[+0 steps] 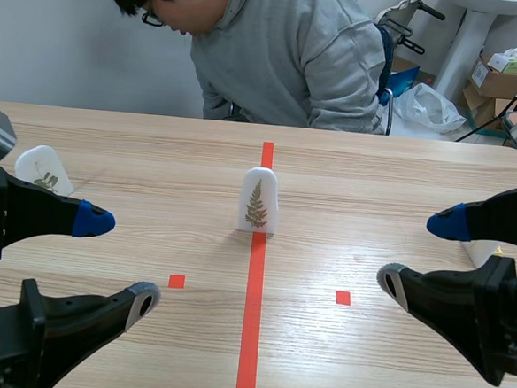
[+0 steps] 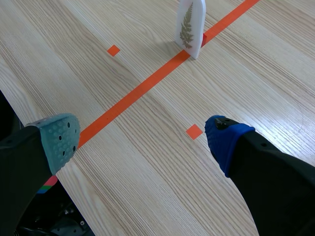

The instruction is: Do the leaf sorting experiment

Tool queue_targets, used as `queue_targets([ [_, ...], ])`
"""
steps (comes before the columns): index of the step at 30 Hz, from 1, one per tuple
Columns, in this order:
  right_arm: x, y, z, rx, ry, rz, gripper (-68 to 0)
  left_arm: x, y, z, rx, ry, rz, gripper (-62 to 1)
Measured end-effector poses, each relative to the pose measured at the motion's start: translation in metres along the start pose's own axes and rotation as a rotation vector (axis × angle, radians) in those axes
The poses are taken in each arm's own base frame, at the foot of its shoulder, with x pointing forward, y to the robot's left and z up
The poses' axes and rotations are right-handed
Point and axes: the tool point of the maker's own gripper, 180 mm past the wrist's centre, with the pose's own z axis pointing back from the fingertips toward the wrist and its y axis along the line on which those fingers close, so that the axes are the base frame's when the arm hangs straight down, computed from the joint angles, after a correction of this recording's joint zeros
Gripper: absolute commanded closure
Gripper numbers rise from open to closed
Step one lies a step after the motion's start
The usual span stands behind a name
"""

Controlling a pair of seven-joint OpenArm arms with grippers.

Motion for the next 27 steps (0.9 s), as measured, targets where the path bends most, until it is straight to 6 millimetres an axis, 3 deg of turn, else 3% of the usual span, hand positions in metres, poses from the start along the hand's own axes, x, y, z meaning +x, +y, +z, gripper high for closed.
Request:
queue_targets([
  [20,0.000,0.000,0.000,0.000,0.000,0.000,-51.9,0.001,0.003,-0.001,0.004,-0.003,-0.005,-56.6],
  [27,0.000,0.000,0.000,0.000,0.000,0.000,-51.9,-0.005,0.026,-0.031,-0.030,0.031,-0.094,-56.6],
])
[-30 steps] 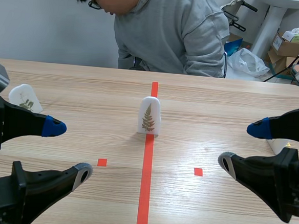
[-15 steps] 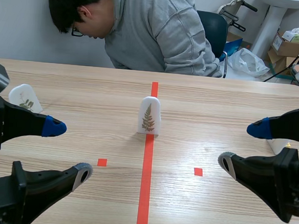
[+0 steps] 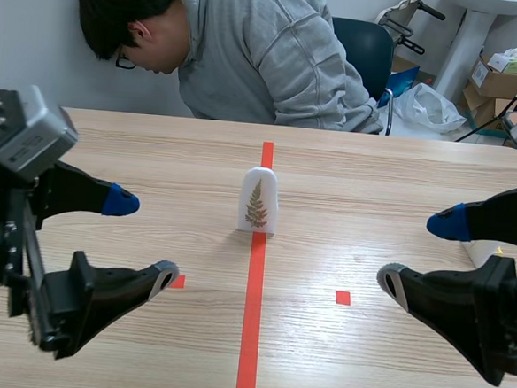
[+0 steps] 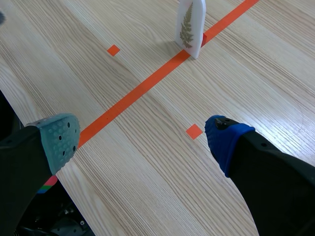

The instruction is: Do the leaf sorting experiment

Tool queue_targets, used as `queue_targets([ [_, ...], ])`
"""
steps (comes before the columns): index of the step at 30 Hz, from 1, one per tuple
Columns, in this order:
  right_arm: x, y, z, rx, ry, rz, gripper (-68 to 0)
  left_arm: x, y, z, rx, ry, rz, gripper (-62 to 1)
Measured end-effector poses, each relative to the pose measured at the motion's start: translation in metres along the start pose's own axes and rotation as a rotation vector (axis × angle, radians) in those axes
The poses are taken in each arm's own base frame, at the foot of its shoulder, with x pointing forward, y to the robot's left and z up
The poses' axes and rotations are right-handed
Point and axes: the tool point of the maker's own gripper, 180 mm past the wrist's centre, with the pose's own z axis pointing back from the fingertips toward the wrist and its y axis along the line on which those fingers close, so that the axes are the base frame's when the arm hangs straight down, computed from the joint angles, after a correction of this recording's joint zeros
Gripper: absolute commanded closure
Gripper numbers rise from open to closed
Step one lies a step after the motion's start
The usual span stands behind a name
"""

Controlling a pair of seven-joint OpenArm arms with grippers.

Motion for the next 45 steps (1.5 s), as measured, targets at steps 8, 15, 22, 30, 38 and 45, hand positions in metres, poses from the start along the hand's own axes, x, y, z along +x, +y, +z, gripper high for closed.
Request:
queue_targets([
  [8,0.001,0.000,0.000,0.000,-0.003,0.000,-51.9,-0.007,0.042,-0.057,-0.056,0.051,-0.114,-56.6],
  [15,0.001,0.000,0.000,0.000,-0.003,0.000,-51.9,0.006,0.066,-0.113,-0.075,0.086,-0.198,-56.6],
  [22,0.001,0.000,0.000,0.000,-0.003,0.000,-51.9,0.003,0.082,-0.154,-0.024,0.121,-0.239,-56.6],
  [30,0.001,0.000,0.000,0.000,-0.004,0.000,-51.9,-0.021,0.099,-0.174,0.044,0.208,-0.262,-56.6],
  [38,0.001,0.000,0.000,0.000,-0.004,0.000,-51.9,-0.014,0.085,-0.198,0.030,0.201,-0.266,-56.6],
  [45,0.001,0.000,0.000,0.000,-0.004,0.000,-51.9,-0.013,0.082,-0.204,0.045,0.202,-0.293,-56.5],
])
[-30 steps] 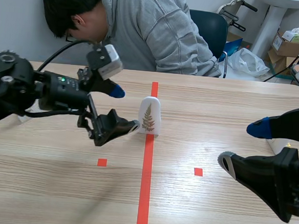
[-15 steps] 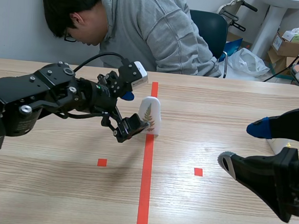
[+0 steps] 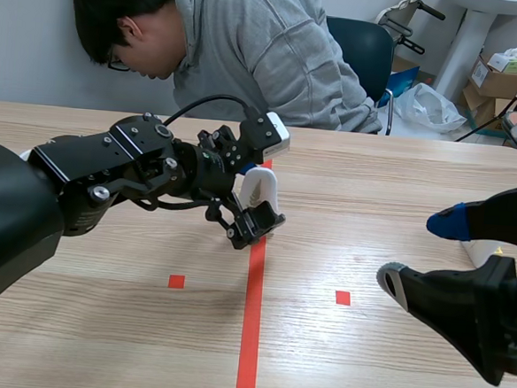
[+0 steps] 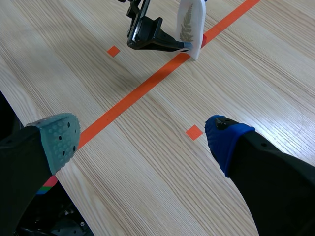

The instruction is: Do the leaf sorting experiment

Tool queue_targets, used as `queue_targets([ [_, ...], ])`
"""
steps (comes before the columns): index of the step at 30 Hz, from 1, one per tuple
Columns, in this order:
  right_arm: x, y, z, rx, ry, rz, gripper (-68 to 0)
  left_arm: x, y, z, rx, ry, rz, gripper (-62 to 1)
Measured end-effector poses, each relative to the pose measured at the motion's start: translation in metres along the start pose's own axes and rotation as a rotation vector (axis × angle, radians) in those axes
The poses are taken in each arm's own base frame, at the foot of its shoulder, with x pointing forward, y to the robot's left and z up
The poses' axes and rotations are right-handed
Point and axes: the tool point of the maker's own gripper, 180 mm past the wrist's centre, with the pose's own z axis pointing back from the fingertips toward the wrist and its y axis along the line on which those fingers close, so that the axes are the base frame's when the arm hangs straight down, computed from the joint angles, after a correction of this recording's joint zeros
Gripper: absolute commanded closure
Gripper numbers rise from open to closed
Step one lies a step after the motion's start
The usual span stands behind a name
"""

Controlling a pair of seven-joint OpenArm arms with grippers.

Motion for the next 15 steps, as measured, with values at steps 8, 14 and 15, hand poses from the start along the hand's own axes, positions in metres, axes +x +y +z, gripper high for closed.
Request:
queue_targets([
  [8,0.0000,0.0000,0.0000,0.000,0.000,0.000,-51.9,-0.0067,0.0032,0.0022,0.006,0.022,-0.023,-36.2],
  [14,0.0000,0.0000,0.0000,0.000,0.000,0.000,-51.9,-0.0056,-0.0022,0.0007,-0.008,0.016,-0.035,-26.8],
  [15,0.0000,0.0000,0.0000,0.000,0.000,0.000,-51.9,-0.0046,-0.0024,0.0007,-0.008,0.009,-0.035,-24.4],
])
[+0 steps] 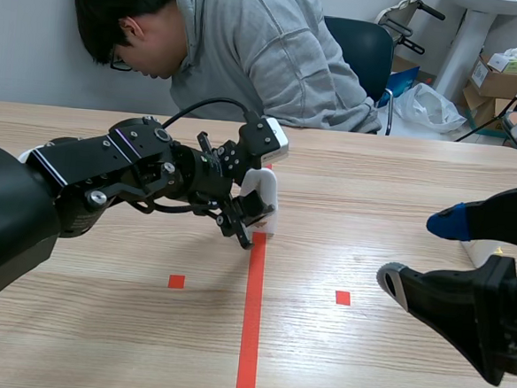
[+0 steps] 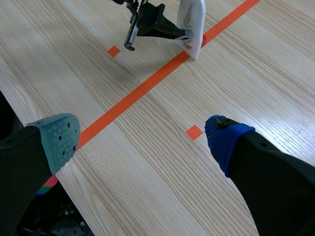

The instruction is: Do the leaf sorting experiment

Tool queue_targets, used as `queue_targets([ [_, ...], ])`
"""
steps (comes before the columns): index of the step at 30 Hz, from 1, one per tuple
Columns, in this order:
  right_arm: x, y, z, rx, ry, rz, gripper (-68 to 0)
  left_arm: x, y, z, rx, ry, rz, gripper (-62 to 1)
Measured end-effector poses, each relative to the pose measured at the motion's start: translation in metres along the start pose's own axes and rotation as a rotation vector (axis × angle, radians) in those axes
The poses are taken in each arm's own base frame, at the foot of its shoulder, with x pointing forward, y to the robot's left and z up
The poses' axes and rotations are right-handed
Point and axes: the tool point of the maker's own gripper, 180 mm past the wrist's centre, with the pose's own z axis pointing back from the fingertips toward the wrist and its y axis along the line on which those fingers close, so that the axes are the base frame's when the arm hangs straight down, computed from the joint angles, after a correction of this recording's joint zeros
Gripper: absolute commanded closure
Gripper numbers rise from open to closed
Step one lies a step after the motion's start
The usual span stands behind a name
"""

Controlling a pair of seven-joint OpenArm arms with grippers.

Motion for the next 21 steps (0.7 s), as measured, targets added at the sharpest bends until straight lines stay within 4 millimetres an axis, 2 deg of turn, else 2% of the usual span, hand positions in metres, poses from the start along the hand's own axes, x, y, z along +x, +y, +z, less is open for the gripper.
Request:
queue_targets([
  [4,0.0000,0.0000,0.0000,0.000,0.000,0.000,-51.9,0.0000,-0.0001,0.0000,0.000,0.000,0.000,-15.6],
  [11,0.0000,0.0000,0.0000,0.000,0.000,0.000,-51.9,-0.0001,-0.0008,0.0000,-0.004,0.000,0.000,-6.0],
  [21,0.0000,0.0000,0.0000,0.000,0.000,0.000,-51.9,-0.0017,-0.0019,0.0001,-0.011,0.012,0.009,-5.5],
])
